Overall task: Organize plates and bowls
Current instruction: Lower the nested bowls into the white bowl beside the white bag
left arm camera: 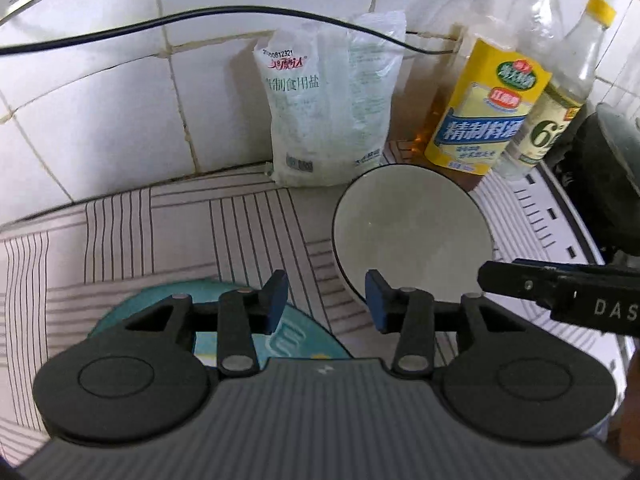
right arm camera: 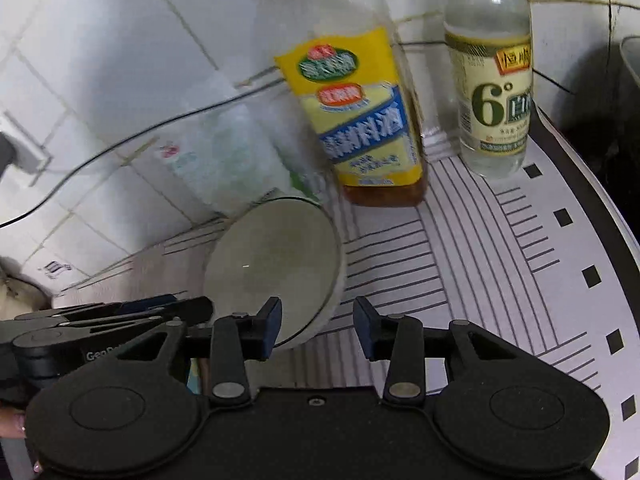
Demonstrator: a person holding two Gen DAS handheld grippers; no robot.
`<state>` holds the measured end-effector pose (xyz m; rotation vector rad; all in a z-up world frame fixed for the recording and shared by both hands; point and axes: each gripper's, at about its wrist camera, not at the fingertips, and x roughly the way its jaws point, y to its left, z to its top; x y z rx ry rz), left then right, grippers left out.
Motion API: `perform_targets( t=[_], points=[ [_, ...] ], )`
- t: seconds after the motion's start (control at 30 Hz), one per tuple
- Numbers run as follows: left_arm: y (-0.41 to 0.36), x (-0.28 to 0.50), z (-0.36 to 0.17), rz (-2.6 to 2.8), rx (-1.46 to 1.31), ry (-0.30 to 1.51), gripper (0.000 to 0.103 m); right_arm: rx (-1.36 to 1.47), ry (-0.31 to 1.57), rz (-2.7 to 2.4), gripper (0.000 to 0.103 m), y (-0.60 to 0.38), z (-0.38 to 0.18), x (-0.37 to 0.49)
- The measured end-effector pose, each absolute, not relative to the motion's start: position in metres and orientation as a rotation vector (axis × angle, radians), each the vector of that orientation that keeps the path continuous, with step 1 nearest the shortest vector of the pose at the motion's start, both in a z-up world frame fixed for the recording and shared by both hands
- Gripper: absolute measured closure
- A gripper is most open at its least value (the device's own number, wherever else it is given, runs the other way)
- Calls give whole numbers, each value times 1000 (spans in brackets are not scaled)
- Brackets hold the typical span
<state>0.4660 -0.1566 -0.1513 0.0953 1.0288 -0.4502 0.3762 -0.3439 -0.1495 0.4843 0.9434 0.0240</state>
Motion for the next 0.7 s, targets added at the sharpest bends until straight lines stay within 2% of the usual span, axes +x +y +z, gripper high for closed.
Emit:
perform_targets(
  t=[0.1,0.17,0.2,0.27,0.3,0.37,0.4,0.47,0.6,0.7],
  points=[
    [-164,471,-156,-454,129,1031,53,466,962,-6,59,-348,-156,387],
    [-172,467,-158,-470,194,1009,52,465,970,-17,59,-351,-161,392],
    [-177,465,-160,-482,233,995,52,466,966,-17,62,-353,-163,392],
    [-181,465,-162,-480,250,986,52,486,948,8,74,-355,-165,392],
    [-181,467,-162,-477,234,988,54,499,942,26,84,-356,-166,391],
    [-181,471,-165,-495,219,1021,68,510,927,40,92,-356,-166,389],
    [-183,472,-166,-513,228,1041,76,504,923,35,93,-356,-166,388],
    [-186,469,-169,-509,237,1051,81,510,920,40,93,-354,-164,387],
    [-184,470,-173,-509,118,1136,82,514,940,19,94,-354,-167,388],
    [-187,463,-170,-510,124,1095,85,552,967,13,93,-361,-176,390]
  ],
)
